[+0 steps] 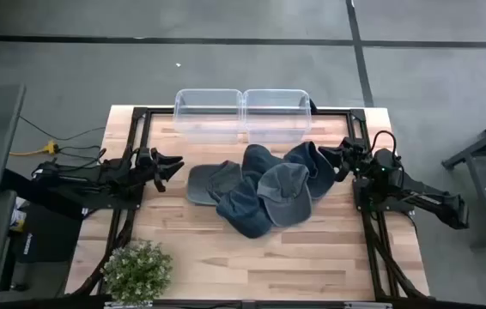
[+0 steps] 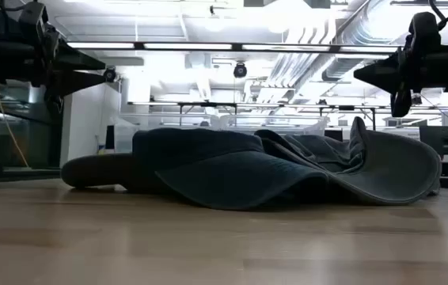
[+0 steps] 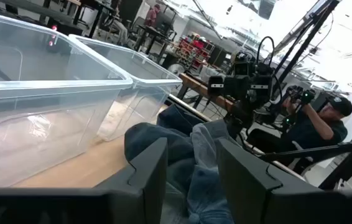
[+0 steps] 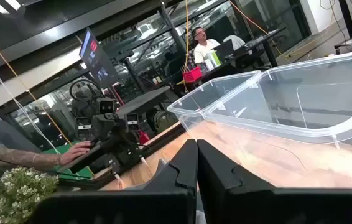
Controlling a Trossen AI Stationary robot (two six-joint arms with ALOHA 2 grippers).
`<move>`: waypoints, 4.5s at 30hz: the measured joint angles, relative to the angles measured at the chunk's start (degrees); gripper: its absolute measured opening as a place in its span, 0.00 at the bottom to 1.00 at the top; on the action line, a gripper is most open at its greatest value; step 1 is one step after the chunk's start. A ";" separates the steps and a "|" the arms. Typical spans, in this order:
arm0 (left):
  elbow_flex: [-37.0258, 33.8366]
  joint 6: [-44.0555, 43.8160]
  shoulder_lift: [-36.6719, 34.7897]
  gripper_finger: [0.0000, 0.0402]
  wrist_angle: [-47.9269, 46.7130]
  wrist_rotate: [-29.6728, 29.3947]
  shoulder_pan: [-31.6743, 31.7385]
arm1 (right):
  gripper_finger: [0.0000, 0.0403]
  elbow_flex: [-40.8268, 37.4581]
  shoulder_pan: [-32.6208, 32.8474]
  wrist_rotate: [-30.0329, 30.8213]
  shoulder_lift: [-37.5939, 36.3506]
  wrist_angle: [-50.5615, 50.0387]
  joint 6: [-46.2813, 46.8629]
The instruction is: Pick & Place hat
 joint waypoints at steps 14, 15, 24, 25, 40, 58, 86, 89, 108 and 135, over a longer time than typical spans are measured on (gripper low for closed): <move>0.00 0.00 0.00 0.34 0.00 -0.01 -0.01 | 0.00 -0.02 -0.02 0.00 0.00 0.02 0.00; 0.00 0.02 0.00 0.34 0.00 0.00 0.00 | 0.00 -0.02 0.00 0.00 0.00 0.02 0.00; 0.00 0.02 0.00 0.34 0.00 0.01 -0.01 | 0.00 -0.02 0.00 0.00 0.00 0.00 0.00; 0.00 0.01 0.00 0.34 0.00 0.01 0.00 | 0.00 -0.01 -0.01 0.00 -0.01 0.02 -0.01; 0.00 0.02 0.00 0.34 0.00 0.01 0.01 | 0.00 -0.02 -0.02 0.00 -0.02 0.02 0.00; 0.00 0.00 0.00 0.34 0.00 0.00 -0.01 | 0.00 -0.02 -0.01 0.00 -0.01 0.01 -0.01; 1.70 1.01 0.04 0.34 1.95 -3.55 0.01 | 0.00 0.00 -0.02 0.00 0.00 0.02 0.00; 1.79 1.01 0.02 0.34 4.54 -4.46 0.01 | 0.00 -0.01 -0.01 0.00 -0.02 0.01 0.00; 4.41 1.81 4.04 0.34 13.18 -7.07 0.03 | 0.00 0.00 0.00 0.00 -0.02 0.02 0.00; 27.32 11.06 42.54 0.34 2.57 -1.08 0.83 | 0.00 -0.01 -0.02 0.00 -0.02 0.02 0.00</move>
